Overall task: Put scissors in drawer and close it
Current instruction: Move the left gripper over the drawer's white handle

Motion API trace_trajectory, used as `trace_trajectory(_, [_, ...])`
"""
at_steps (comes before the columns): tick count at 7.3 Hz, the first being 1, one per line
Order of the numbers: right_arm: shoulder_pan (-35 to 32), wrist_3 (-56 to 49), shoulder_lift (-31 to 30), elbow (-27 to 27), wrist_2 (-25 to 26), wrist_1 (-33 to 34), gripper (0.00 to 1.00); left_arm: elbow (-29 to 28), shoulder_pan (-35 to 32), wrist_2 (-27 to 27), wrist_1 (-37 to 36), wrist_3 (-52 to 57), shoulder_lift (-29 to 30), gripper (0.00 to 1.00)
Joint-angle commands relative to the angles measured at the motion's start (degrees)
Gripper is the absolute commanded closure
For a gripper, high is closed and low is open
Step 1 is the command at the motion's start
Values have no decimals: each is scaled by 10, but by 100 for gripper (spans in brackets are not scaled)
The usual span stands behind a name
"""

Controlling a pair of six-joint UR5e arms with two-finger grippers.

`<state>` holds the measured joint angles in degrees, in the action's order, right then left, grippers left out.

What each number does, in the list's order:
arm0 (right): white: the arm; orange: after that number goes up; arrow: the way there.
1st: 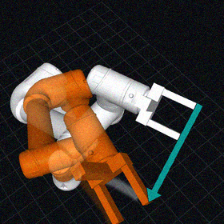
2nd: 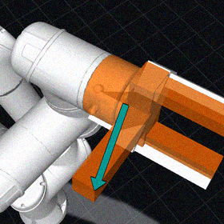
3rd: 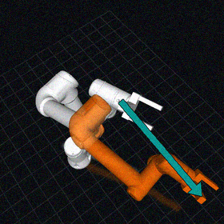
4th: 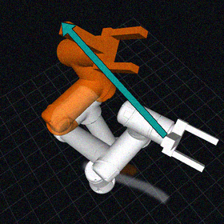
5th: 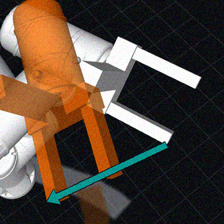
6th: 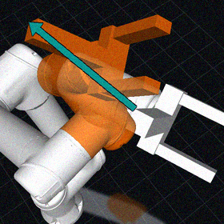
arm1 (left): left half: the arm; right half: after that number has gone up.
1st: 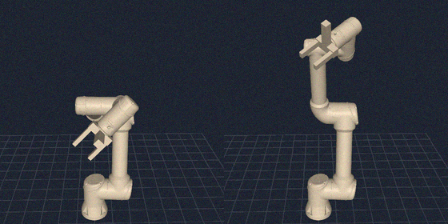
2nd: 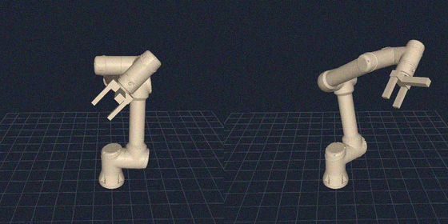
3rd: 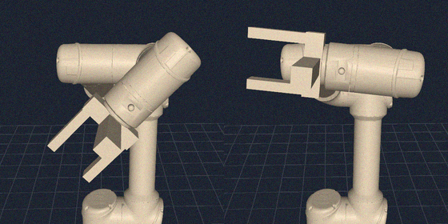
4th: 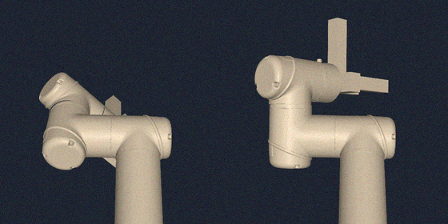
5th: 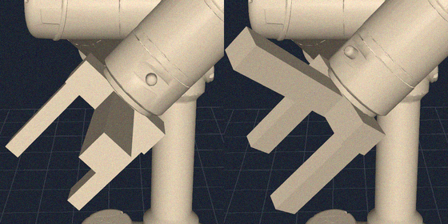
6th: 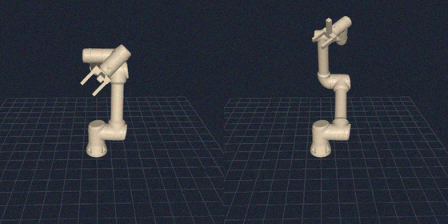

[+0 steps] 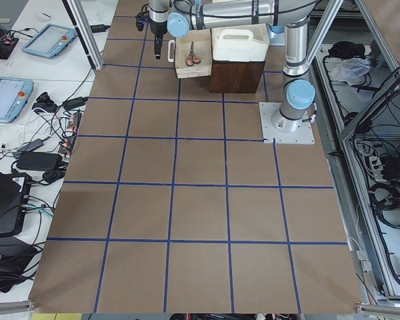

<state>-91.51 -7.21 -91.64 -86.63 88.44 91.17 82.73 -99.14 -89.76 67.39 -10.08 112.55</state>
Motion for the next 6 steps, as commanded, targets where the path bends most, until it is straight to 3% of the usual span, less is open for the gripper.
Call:
trace_trajectory(1, [3, 18, -1, 0, -6, 3, 0, 0, -17, -1, -34, -27, 48, 0])
trace_trajectory(6, [1, 23, -6, -14, -8, 5, 0, -8, -35, 4, -43, -37, 106, 0])
